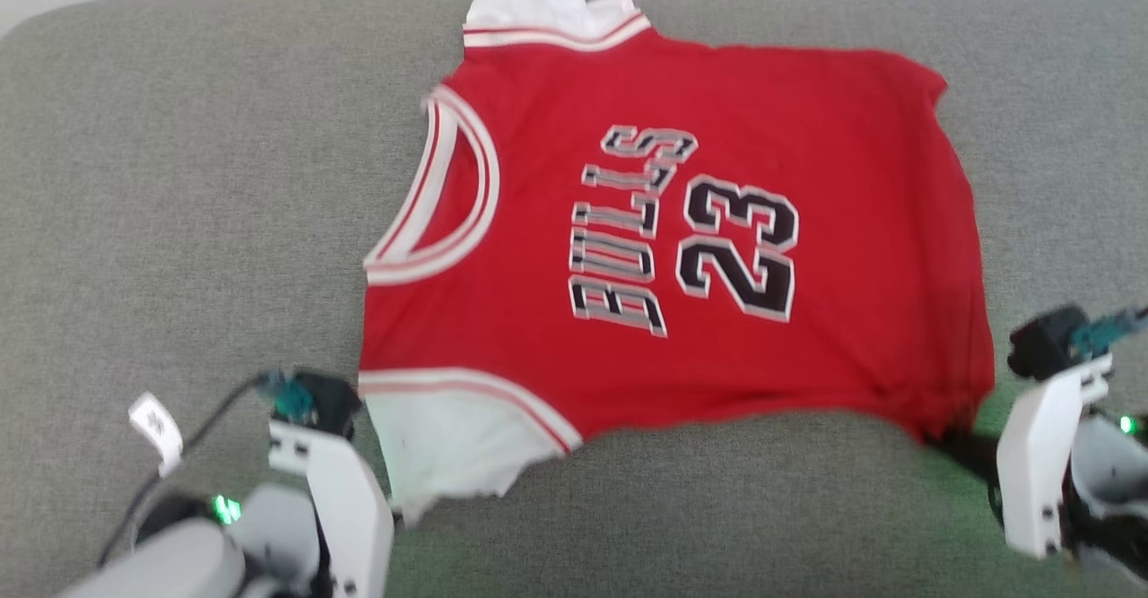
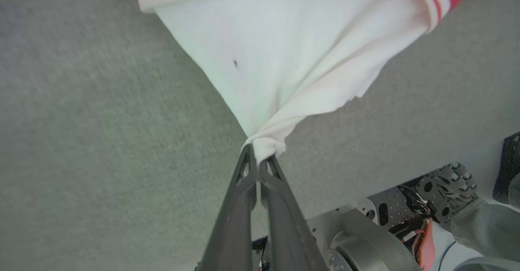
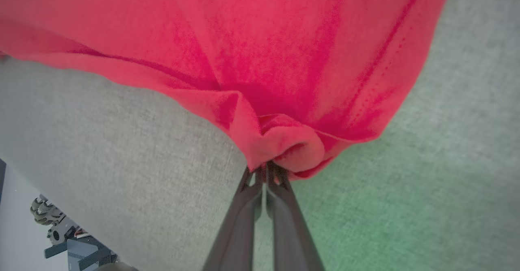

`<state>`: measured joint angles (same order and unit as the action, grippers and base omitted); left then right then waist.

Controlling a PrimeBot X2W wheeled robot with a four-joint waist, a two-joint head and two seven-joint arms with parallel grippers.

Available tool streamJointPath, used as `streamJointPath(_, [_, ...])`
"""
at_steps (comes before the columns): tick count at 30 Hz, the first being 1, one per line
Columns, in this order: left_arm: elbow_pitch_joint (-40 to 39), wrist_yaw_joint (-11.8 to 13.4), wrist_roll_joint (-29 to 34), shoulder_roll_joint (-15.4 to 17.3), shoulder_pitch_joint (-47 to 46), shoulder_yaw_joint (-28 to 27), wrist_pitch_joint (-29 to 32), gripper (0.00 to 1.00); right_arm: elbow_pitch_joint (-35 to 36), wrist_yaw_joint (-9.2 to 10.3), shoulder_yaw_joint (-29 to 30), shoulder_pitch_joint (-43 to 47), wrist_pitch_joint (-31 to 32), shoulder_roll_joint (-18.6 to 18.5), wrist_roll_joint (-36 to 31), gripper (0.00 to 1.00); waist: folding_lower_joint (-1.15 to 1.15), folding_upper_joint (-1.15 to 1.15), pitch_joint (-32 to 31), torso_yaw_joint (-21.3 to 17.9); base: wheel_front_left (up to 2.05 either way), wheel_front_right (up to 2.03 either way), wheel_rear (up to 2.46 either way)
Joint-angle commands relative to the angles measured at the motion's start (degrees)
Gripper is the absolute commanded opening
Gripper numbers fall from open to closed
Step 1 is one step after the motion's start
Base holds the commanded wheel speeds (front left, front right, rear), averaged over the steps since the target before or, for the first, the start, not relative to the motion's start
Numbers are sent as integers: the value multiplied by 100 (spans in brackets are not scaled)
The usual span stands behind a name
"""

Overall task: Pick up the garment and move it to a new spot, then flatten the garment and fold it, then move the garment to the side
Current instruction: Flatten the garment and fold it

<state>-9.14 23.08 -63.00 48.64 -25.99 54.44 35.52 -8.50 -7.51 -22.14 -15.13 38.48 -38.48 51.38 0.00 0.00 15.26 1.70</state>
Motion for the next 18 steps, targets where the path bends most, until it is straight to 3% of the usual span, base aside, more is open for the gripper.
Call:
streamJointPath(1, [-292,207,-114,56,309,44,34,0,184,4,8,411,237,-78,29,0,0,0,-12,15,0,0,0])
streamJointPath(11, [-913,695,-351,193,971,363,361,0,1014,4,300,1442,981,-413,291,0,0,0,-84,72,0,0,0])
streamJointPath(18, [-1185,675,-91,412,378,-1,234,0,1336,3,982,1560,821,-151,95,0,0,0,-158,22,0,0,0])
